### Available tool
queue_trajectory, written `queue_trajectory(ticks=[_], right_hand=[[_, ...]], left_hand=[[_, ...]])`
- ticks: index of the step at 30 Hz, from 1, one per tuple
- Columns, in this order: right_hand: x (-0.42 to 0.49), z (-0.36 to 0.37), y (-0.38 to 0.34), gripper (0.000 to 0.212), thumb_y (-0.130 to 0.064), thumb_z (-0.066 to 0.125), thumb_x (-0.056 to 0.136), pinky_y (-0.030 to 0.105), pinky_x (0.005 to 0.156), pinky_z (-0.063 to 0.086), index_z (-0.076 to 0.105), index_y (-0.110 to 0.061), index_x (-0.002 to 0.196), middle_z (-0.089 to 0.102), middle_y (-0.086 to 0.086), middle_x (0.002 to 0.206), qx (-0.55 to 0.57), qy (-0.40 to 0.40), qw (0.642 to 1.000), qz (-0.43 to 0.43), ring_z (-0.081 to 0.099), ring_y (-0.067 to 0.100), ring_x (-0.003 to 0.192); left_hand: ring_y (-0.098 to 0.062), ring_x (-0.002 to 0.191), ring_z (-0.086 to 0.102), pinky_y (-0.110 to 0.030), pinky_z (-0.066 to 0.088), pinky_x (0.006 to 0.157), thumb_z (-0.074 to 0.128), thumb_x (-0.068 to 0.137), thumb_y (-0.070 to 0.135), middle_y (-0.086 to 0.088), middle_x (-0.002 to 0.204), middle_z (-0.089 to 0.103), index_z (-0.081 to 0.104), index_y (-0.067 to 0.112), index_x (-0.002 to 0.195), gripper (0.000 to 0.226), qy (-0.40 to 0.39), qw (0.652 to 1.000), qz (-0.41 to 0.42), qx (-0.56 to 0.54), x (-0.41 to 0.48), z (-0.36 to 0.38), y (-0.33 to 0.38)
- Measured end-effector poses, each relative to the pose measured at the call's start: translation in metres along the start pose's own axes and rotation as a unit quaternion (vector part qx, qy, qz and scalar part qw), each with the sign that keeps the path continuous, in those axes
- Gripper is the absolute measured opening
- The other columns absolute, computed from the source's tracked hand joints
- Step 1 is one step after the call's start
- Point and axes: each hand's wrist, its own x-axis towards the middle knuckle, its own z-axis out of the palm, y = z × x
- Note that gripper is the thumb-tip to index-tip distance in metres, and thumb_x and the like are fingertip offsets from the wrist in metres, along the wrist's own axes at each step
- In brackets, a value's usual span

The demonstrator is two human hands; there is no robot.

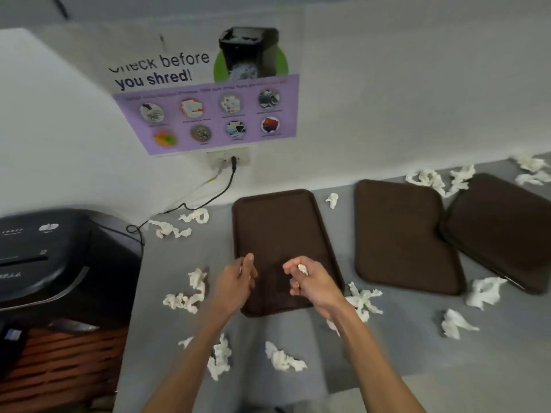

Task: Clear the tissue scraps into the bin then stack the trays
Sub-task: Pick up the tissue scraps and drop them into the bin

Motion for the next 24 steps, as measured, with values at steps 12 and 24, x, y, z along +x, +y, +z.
queue_trajectory(ticks=[12,24], right_hand=[[-0.087,-0.159,0.068,0.028,-0.025,0.043,0.112,0.032,0.071,0.039,0.062,-0.019,0.093,0.070,-0.001,0.095,-0.325,0.092,0.941,-0.025,0.065,0.021,0.090],[-0.138,-0.125,0.159,0.050,-0.072,0.045,0.097,0.047,0.086,0.060,0.045,-0.040,0.136,0.040,0.006,0.125,-0.592,0.088,0.795,-0.096,0.047,0.027,0.115]], left_hand=[[-0.016,0.069,0.060,-0.037,0.045,0.069,0.036,0.106,0.058,-0.008,0.073,0.066,0.060,0.004,0.079,0.065,0.016,0.994,-0.046,0.102,-0.113,0.114,0.022],[-0.034,0.105,0.043,-0.047,0.041,0.095,0.068,0.086,0.064,-0.010,0.114,0.042,0.050,0.017,0.118,0.060,0.050,0.944,-0.019,0.327,-0.181,0.114,-0.055]])
